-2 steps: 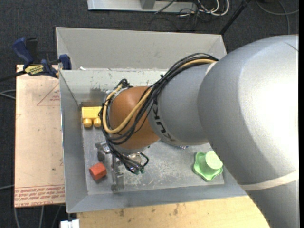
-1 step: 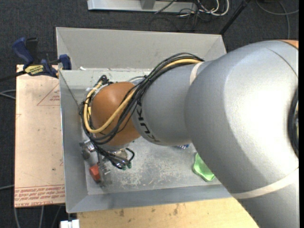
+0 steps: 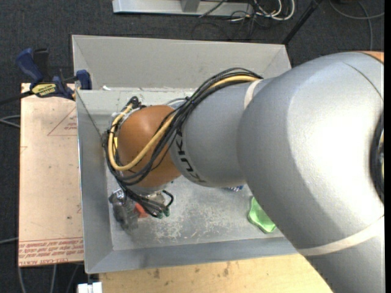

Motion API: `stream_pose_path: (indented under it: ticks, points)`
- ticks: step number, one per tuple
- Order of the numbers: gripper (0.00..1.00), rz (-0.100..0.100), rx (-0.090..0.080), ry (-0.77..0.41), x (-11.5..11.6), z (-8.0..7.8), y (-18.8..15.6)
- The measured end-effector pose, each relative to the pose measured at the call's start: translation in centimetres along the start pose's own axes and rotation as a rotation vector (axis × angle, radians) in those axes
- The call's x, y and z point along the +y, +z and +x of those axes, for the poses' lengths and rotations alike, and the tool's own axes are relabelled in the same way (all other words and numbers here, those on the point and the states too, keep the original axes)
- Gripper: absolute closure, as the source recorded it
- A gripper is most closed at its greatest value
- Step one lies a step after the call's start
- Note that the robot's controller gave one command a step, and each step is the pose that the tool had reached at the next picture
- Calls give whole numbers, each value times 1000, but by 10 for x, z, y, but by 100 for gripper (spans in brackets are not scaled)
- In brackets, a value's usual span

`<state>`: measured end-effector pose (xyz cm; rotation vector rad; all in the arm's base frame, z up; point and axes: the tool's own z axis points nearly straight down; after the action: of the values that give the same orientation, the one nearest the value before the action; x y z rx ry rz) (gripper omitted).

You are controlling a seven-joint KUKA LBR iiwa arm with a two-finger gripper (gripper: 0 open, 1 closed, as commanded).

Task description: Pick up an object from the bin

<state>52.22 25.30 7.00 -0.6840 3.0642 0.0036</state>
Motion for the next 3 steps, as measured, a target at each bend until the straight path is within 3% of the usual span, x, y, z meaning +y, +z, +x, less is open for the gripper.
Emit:
stream_pose_path:
  ticks: [1,2,3]
  points:
    - [100,5,1,47,-116,66,-53]
    - [0,1,2,40,-111,65,-52]
    - [0,-1,-1,-177,-88,4,-17]
